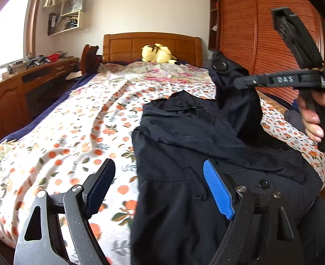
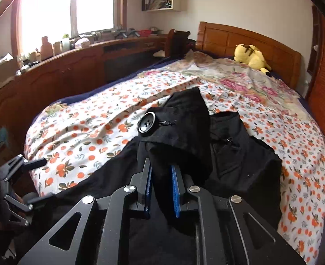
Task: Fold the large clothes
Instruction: 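Grasp the coat side edge by its button with the right gripper and lift it, then fold the lifted coat side over the front and open the right gripper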
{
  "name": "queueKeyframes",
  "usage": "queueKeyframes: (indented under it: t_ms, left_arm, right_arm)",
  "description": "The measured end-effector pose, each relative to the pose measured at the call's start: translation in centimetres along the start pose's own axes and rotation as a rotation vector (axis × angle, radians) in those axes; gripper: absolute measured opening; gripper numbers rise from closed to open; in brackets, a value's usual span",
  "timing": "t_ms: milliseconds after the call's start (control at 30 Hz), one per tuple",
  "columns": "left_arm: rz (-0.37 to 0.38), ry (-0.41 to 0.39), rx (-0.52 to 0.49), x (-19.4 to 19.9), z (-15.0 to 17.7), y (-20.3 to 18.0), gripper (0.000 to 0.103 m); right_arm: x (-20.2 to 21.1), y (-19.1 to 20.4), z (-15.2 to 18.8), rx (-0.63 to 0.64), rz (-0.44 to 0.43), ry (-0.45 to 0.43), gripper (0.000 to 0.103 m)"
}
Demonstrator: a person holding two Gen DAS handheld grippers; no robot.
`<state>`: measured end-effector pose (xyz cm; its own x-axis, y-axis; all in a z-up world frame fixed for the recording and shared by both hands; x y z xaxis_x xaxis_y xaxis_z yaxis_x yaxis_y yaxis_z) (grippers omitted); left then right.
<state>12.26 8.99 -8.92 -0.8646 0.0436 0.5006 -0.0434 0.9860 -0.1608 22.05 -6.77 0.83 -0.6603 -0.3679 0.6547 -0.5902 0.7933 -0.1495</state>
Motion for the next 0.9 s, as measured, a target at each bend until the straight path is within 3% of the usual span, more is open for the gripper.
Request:
queueKeyframes:
  t_ms: [100, 267, 567, 900]
  left_arm:
    - [-0.011, -0.005, 0.007, 0.6, -0.1, 0.7, 0.083]
    - [-0.022, -0.025, 0.012, 1.7, -0.1, 1.1, 0.083]
    - [0.003, -0.028, -0.005, 1.5, -0.1, 0.2, 0.083]
    - [-0.010, 0.034, -0.061, -1.6, 1.1, -0.6, 0.083]
  right_arm:
    - [0.7, 0.6, -0.7, 0.021, -0.007, 0.013, 0.023]
    - [2.2, 2.0, -0.7, 0.035, 0.002, 0.032, 0.049]
    - [3.5, 0.4, 0.8, 0.032, 0.006, 0.018, 0.053]
    - [-0.7, -3.0, 8.0, -0.050, 0.060, 0.092, 0.053]
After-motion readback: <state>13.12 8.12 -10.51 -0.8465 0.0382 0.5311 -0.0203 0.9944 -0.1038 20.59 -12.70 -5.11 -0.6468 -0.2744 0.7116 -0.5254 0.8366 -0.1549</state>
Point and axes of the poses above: each gripper's, at about its wrist camera, not at the fingertips, and x roughly against the way its jaws point, y to its left, z to its underside, the point moved 1 cm from there along -x, roughly the way its jaws point, and after that the axes turned 7 degrees about x, right-handed, at the moved point
